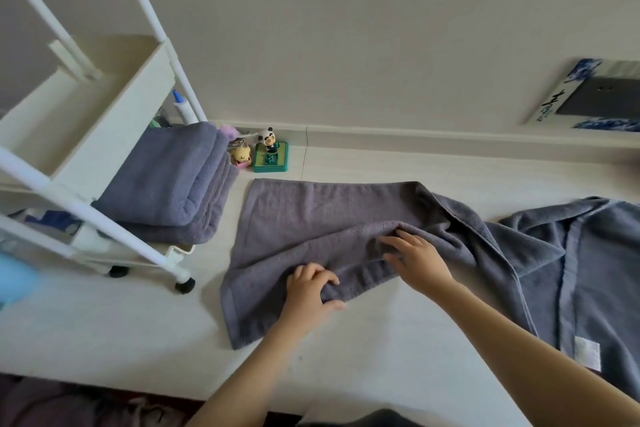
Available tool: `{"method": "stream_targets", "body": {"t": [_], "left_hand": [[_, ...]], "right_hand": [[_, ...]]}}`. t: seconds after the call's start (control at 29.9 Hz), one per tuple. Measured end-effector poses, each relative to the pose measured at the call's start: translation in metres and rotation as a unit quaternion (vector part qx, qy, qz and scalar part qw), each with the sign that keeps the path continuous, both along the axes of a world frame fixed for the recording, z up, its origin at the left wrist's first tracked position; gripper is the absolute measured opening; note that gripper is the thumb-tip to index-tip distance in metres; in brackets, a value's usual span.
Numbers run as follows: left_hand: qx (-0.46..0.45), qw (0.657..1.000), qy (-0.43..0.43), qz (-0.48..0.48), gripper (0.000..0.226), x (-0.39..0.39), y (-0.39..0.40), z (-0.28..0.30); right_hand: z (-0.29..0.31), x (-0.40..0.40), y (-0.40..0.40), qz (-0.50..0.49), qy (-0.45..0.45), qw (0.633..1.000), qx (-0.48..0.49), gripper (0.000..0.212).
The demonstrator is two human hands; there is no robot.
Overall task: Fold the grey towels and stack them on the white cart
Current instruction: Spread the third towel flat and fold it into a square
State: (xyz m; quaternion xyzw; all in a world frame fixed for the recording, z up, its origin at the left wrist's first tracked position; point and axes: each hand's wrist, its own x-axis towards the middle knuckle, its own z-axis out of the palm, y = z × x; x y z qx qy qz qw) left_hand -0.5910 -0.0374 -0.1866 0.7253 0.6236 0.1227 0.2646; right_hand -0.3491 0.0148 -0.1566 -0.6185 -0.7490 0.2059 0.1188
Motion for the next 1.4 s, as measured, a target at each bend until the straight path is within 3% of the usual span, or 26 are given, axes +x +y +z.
{"method": "stream_targets", "body": {"t": [0.1, 0.27, 0.47, 0.57, 0.63, 0.73, 0.87, 0.97, 1.04, 1.17, 1.4], "left_hand": [[-0.002, 1.0, 0.01, -0.006, 0.027, 0.005, 0.004, 0.001], [-0.09, 0.994, -0.043, -0.034, 0.022, -0.012, 0.007, 0.015], [-0.167, 0.983, -0.006, -0.074, 0.019, -0.02, 0.003, 0.032], [-0.2, 0.976, -0.042, -0.069, 0.024, -0.015, 0.003, 0.04], [-0.108, 0.991, -0.072, -0.035, 0.027, -0.011, 0.008, 0.037], [0.047, 0.997, -0.045, -0.031, 0.025, 0.0, 0.031, 0.03], [-0.048, 0.994, 0.011, -0.094, 0.045, 0.029, 0.07, 0.028], [-0.132, 0.978, 0.071, -0.148, 0.052, 0.053, 0.094, 0.023], [-0.157, 0.97, 0.109, -0.152, 0.052, 0.063, 0.103, 0.019], [-0.152, 0.967, 0.156, -0.134, 0.053, 0.069, 0.103, 0.009], [-0.144, 0.972, 0.146, -0.118, 0.055, 0.068, 0.108, 0.006]], "right_hand": [[-0.001, -0.003, 0.006, 0.038, -0.044, 0.997, -0.054, 0.035], [0.003, 0.001, 0.004, 0.072, -0.066, 0.984, -0.149, 0.025], [-0.009, -0.006, -0.025, 0.061, -0.141, 0.985, -0.084, 0.034], [-0.013, -0.01, -0.037, 0.03, -0.158, 0.987, -0.024, 0.039], [-0.008, -0.01, -0.044, 0.016, -0.144, 0.989, 0.007, 0.041], [-0.004, -0.012, -0.054, 0.008, -0.131, 0.991, 0.028, 0.04], [-0.013, -0.008, -0.067, 0.005, -0.11, 0.994, 0.011, 0.047], [-0.018, -0.004, -0.08, -0.004, -0.066, 0.998, -0.013, 0.065], [-0.022, -0.002, -0.092, -0.024, -0.057, 0.998, 0.006, 0.061], [-0.025, 0.004, -0.114, -0.054, -0.067, 0.996, 0.016, 0.057], [-0.027, 0.011, -0.156, -0.077, -0.123, 0.984, 0.101, 0.051]]}}
